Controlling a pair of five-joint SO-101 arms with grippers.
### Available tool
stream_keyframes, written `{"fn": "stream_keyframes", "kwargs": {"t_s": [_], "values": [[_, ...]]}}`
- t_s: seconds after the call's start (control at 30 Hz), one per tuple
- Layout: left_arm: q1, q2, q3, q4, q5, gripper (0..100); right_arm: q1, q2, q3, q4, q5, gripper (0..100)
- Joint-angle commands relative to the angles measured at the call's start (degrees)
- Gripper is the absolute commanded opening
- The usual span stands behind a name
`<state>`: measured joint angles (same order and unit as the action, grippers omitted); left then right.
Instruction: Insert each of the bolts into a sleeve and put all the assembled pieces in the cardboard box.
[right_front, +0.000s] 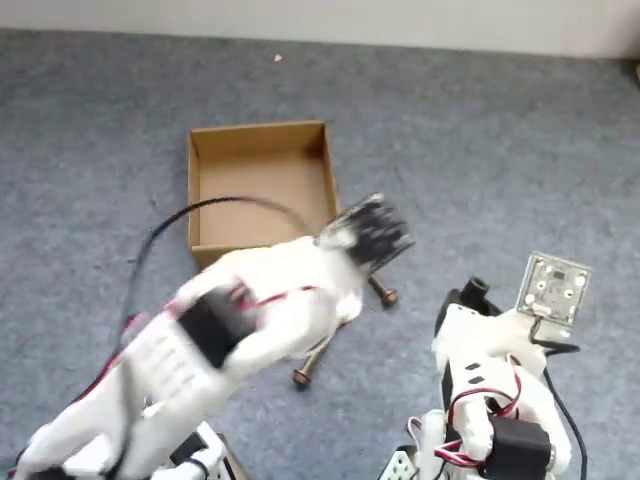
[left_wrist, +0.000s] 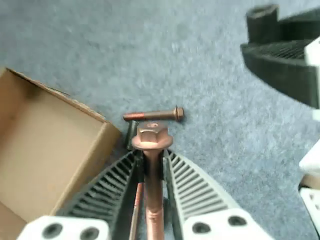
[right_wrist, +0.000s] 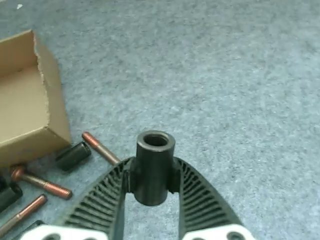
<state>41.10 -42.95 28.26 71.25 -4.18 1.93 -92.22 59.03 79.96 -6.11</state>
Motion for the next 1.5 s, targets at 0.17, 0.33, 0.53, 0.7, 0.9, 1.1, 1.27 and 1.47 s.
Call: {"fn": "stream_keyframes", "kwargs": {"t_s": [0.17,0.33,0.53,0.7,0.9,1.1,1.27,1.47], "values": [[-8.7,-35.0,10.9,-8.4,-0.4,1,-5.5,0.0,-3.1,-1.6,-0.6,0.5],[-16.2,-49.2,21.9,-17.6,-0.4,1,-6.5,0.0,-2.6,-4.5,-0.6,0.5],[-22.2,-63.1,33.1,-24.6,-0.2,1,-6.5,0.0,-0.8,-10.3,-0.7,0.5],[-28.2,-60.8,33.5,-24.8,12.2,1,-8.9,0.0,1.9,-15.2,-0.8,0.5],[-31.4,-61.0,33.5,-24.8,25.2,1,-12.9,0.0,9.5,-25.2,-4.4,0.5],[-31.3,-61.0,37.5,-26.5,25.7,1,-19.4,0.0,12.7,-30.2,-8.2,0.5],[-31.2,-61.1,40.7,-30.0,25.7,1,-29.0,0.0,13.2,-35.0,-8.4,0.5],[-31.0,-61.1,40.9,-35.8,25.8,1,-37.2,0.0,19.8,-44.2,-4.0,0.5]]}}
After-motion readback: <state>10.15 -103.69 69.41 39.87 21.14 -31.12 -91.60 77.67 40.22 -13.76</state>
